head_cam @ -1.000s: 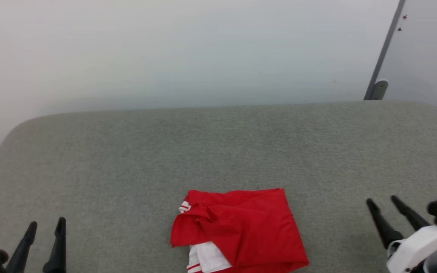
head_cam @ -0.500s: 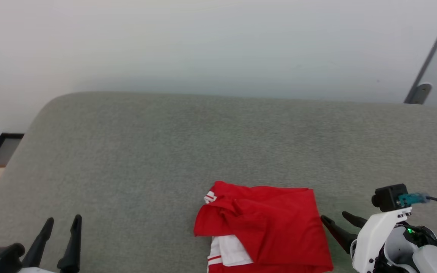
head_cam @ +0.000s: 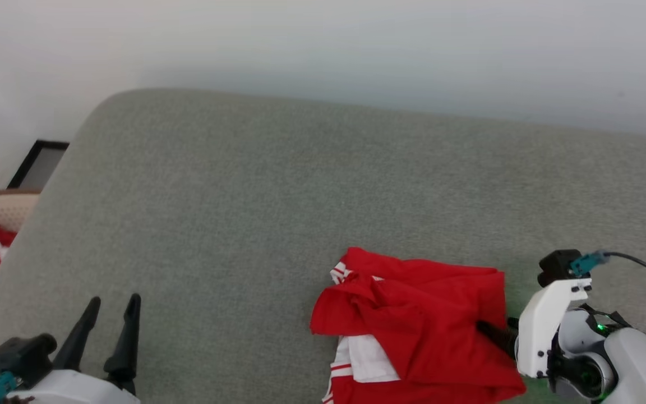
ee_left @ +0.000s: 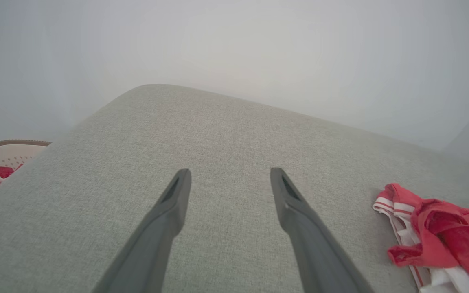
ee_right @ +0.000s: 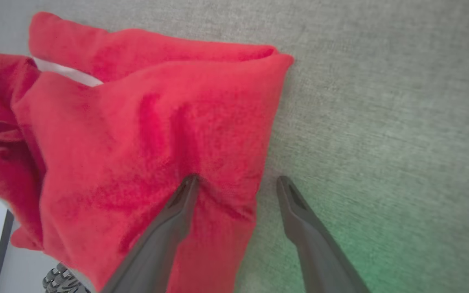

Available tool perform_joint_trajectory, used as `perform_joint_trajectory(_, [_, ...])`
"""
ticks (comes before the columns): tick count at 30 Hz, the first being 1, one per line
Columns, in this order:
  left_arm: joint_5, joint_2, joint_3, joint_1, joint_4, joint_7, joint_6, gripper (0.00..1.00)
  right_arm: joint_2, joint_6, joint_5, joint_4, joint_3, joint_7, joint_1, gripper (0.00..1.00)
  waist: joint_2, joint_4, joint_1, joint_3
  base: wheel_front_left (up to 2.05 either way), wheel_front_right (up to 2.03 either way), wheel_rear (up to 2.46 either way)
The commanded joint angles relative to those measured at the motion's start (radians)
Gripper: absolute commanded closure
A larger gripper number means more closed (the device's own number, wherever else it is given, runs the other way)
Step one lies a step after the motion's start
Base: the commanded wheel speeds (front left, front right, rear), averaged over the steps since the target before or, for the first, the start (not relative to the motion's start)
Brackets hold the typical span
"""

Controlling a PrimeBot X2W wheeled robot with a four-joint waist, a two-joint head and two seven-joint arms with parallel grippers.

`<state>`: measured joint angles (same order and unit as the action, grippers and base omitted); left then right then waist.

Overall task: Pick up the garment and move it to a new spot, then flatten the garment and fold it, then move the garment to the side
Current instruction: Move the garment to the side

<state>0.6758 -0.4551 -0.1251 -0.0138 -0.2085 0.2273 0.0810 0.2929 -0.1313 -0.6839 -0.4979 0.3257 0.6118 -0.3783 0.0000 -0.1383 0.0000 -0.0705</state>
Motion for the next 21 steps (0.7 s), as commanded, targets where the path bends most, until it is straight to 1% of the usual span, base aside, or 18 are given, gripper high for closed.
perform_joint_trajectory(1, [-0.002, 0.003, -0.001, -0.012, -0.003, 0.004, 0.007, 0.0, -0.01, 0.001, 0.001, -0.016, -0.007, 0.015, -0.008, 0.0, 0.0, -0.026, 0.0, -0.028, 0.0, 0.0, 0.0])
perform_joint_trajectory(3, [-0.004, 0.006, -0.008, -0.024, -0.014, 0.009, 0.01, 0.0, -0.025, 0.001, 0.008, -0.046, 0.0, 0.047, -0.014, 0.0, 0.0, -0.035, 0.0, -0.036, 0.0, 0.0, 0.0])
perform_joint_trajectory(4, [-0.005, 0.007, -0.011, -0.03, -0.018, 0.01, 0.013, 0.0, -0.033, 0.001, 0.008, -0.062, 0.004, 0.063, -0.016, 0.06, 0.0, -0.038, 0.0, -0.038, 0.0, 0.0, 0.0])
perform_joint_trajectory(5, [-0.005, 0.008, -0.013, -0.035, -0.023, 0.011, 0.014, 0.0, -0.04, 0.001, 0.007, -0.07, 0.012, 0.078, -0.015, 0.75, 0.0, -0.04, 0.0, -0.04, 0.0, 0.0, 0.0])
perform_joint_trajectory(6, [-0.005, 0.009, -0.014, -0.038, -0.028, 0.013, 0.016, 0.0, -0.044, 0.001, 0.008, -0.077, 0.012, 0.083, -0.018, 1.0, 0.0, -0.042, 0.0, -0.041, 0.0, 0.0, 0.0])
perform_joint_trajectory(12, [0.001, 0.013, -0.012, -0.049, -0.048, 0.019, 0.02, 0.0, -0.036, 0.002, 0.031, -0.083, -0.012, 0.08, -0.047, 1.0, 0.0, -0.042, 0.0, -0.047, 0.0, 0.0, 0.0])
perform_joint_trajectory(16, [0.003, 0.012, -0.007, -0.058, -0.052, 0.024, 0.023, 0.0, -0.009, 0.003, 0.05, -0.04, -0.023, 0.077, -0.073, 1.0, 0.0, -0.03, 0.0, -0.048, 0.0, 0.0, 0.0])
perform_joint_trajectory(21, [0.001, 0.005, -0.005, -0.066, -0.052, 0.026, 0.025, 0.0, 0.032, 0.002, 0.069, 0.049, -0.031, 0.106, -0.09, 1.0, 0.0, -0.007, 0.0, -0.05, 0.0, 0.0, 0.0])
